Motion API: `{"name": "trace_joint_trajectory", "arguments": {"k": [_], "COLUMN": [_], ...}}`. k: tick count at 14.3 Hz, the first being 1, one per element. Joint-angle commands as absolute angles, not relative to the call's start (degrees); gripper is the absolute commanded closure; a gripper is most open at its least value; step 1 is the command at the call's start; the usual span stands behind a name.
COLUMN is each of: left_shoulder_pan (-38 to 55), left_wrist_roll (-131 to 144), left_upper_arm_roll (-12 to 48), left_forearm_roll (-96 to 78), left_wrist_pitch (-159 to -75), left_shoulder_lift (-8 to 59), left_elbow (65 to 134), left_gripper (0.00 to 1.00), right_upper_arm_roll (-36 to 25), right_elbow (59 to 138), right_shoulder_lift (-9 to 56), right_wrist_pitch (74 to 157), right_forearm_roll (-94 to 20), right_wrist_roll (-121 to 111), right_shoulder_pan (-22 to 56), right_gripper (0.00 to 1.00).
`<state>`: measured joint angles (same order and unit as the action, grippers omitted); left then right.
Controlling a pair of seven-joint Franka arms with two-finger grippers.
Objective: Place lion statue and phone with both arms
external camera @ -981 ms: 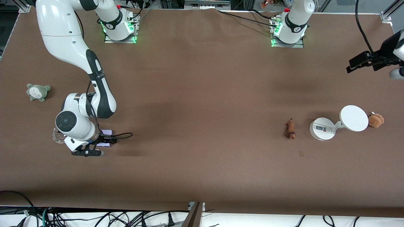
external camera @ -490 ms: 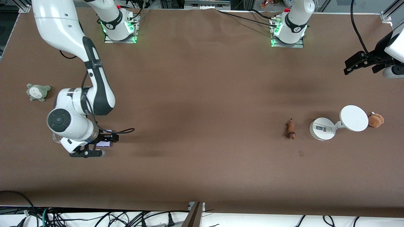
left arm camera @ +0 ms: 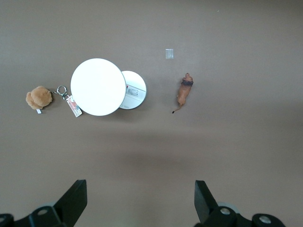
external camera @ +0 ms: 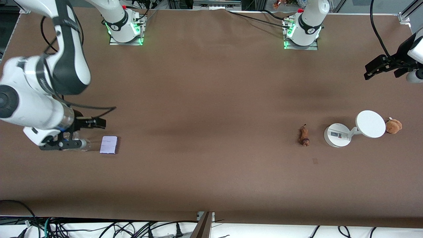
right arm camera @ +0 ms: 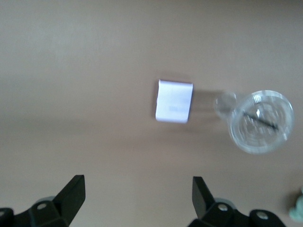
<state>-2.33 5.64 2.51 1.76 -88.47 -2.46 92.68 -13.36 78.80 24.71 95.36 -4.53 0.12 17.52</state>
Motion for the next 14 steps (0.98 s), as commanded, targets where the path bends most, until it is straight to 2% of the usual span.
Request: {"name": "trace_joint_trajectory", "arguments": {"k": [1,4,8,14], "left_shoulder_pan": [-1.9,-1.9,-1.9,-1.9], "left_wrist_roll": [5.2,5.9,5.9,5.0], "left_upper_arm_roll": [2.7,2.6,2.7,2.7], "left_forearm_roll": [1.8,-2.8,-2.4,1.6], "left_wrist_pitch": [-87.0,-86.2,-86.3,-86.5], "left_shoulder_lift": [-0.5,-0.4,-0.3,1.1], "left_elbow": [88.7,88.6,88.8,88.8], "left_gripper": [0.0,0.0,0.0,0.0], "right_upper_arm_roll": [-13.2,-12.2,-5.7,-5.1], "right_elbow": [79.9,82.0,85.9,85.8], "right_shoulder_lift": [19.4,15.0,6.8,1.5], "right_wrist_pitch": [90.5,86.3,84.7,83.4], "right_forearm_roll": [-5.0,-4.6,-3.3,1.3], "right_wrist_roll": [-0.1,-0.6,-0.6,-0.8], "right_shoulder_pan": [16.4,13.5,9.0,7.8], "right_gripper": [0.0,0.0,0.0,0.0]}}
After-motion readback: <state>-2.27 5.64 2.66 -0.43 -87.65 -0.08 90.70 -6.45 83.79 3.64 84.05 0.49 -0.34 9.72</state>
